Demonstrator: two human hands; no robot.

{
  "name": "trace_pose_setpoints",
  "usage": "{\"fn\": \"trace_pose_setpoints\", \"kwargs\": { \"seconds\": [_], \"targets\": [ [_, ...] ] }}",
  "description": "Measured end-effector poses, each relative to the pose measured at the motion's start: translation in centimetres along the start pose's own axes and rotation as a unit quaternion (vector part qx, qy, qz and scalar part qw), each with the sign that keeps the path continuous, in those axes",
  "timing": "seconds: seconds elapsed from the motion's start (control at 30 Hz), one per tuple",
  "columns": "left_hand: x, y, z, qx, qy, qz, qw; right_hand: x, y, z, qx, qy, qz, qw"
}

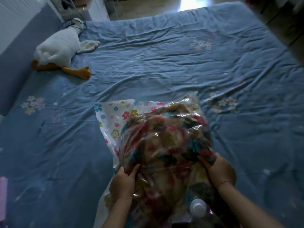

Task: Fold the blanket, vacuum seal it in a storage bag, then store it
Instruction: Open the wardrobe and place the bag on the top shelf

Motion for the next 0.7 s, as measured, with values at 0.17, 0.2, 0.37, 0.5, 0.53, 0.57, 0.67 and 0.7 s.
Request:
{"fn": "trace_pose_setpoints", "kwargs": {
  "seconds": [0.17, 0.2, 0.37, 0.5, 0.53, 0.57, 0.67, 0.7],
  "targets": [
    [5.0, 0.1, -1.6, 0.037, -0.064, 0.048, 0.996, 5.6, 3.0, -4.2, -0.038, -0.021, -0.022, 0.999],
    [5.8, 0.3, -2.6, 0.038, -0.087, 0.053, 0.994, 6.7, 3.9, -4.8, -0.054, -0.030, -0.037, 0.997],
    [10.1, 1.6, -10.2, 0.036, -0.214, 0.074, 0.973, 12.4, 10.0, -8.6, -0.142, -0.068, -0.135, 0.978],
    [15.1, 1.1, -17.5, 0.031, -0.317, 0.100, 0.943, 17.6, 16.4, -12.7, -0.207, -0.079, -0.227, 0.948],
    [16.7, 0.8, -19.5, 0.029, -0.341, 0.106, 0.934, 19.0, 18.1, -13.9, -0.217, -0.083, -0.252, 0.939],
    [18.5, 0.3, -21.6, 0.030, -0.368, 0.112, 0.923, 20.4, 19.7, -15.2, -0.226, -0.089, -0.278, 0.929],
    [24.2, -2.0, -27.7, 0.028, -0.440, 0.136, 0.887, 24.5, 24.2, -20.0, -0.244, -0.118, -0.364, 0.891],
    [26.1, -3.0, -29.7, 0.027, -0.463, 0.144, 0.874, 25.8, 25.7, -21.8, -0.250, -0.129, -0.388, 0.878]
  ]
}}
Point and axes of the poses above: each hand's wrist, its own x-axis away from the middle knuckle, its own y-axis out of the back of the hand, z = x × y, the point moved 1 cm from there along -x, towards the middle knuckle, and after that the axes turned 15 degrees about z, right-handed, at the moved point
